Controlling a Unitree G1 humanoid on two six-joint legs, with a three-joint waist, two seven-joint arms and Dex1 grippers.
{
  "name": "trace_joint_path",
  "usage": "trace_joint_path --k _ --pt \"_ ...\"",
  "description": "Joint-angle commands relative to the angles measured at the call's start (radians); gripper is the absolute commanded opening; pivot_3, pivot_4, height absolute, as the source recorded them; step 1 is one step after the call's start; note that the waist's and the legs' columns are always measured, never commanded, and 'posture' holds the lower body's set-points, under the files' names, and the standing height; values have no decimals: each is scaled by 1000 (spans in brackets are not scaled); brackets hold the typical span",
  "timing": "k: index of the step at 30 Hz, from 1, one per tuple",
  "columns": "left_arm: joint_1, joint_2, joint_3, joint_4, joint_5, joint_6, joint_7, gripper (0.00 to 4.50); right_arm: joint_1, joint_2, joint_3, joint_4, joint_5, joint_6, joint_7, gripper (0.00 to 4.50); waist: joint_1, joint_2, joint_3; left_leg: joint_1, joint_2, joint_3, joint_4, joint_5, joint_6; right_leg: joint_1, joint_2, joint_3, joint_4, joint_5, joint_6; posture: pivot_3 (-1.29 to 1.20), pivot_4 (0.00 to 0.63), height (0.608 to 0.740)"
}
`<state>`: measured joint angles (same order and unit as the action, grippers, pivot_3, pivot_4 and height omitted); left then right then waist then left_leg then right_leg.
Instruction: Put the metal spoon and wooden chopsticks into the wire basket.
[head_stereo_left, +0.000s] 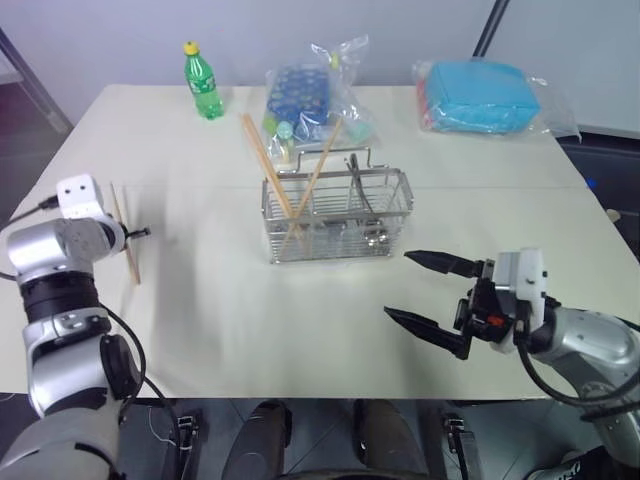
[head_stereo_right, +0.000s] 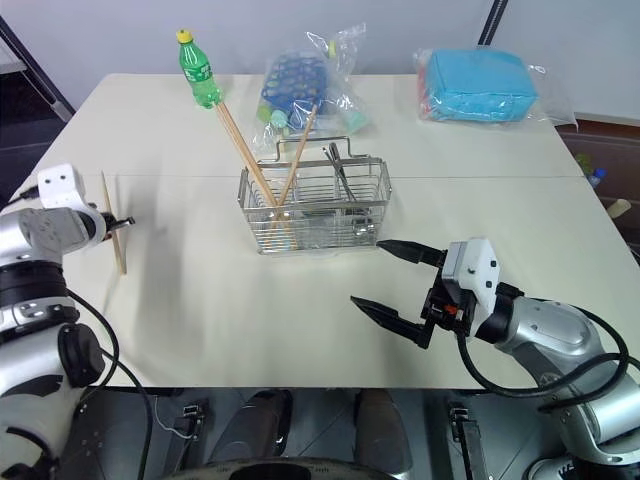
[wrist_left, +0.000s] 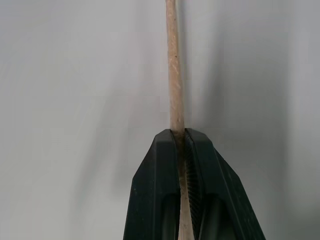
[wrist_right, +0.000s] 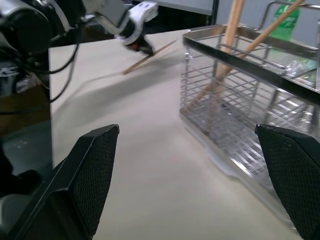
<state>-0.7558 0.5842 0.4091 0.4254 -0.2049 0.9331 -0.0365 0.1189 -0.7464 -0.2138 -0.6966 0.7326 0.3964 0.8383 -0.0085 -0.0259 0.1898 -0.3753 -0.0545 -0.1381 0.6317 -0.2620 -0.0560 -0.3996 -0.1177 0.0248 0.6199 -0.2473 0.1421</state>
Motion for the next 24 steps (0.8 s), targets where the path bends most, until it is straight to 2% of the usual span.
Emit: trace_joint_path --k 1,5,10,17,24 --pt "-10 -19 -46 -155 1 -264 -71 32 7 2 -20 -50 20 -8 -5 4500 4 -1 0 0 0 0 0 0 0 0 0 0 -1 0 0 0 150 740" --pt "-78 -56 -16 -217 -93 -403 -170 32 12 8 -21 -56 17 -12 -13 4500 5 -1 0 -1 0 0 0 0 -1 0 0 0 -2 0 0 0 150 740" --pt "-166 -87 43 -273 -283 -531 -361 32 26 20 -23 -63 7 -25 -25 4500 -3 -1 0 -1 0 1 0 0 -1 0 0 0 -2 0 0 0 150 740" --pt "-187 -136 64 -355 -601 -444 -585 32 25 42 -13 -62 -12 -46 -44 4500 -4 0 0 0 0 1 1 0 0 1 0 0 -1 0 0 0 150 740" --pt "-136 -222 -28 -353 -648 -423 -653 32 24 71 16 -50 -55 -78 -58 4500 -3 -1 0 0 0 1 1 0 0 2 0 0 -1 0 0 0 150 740"
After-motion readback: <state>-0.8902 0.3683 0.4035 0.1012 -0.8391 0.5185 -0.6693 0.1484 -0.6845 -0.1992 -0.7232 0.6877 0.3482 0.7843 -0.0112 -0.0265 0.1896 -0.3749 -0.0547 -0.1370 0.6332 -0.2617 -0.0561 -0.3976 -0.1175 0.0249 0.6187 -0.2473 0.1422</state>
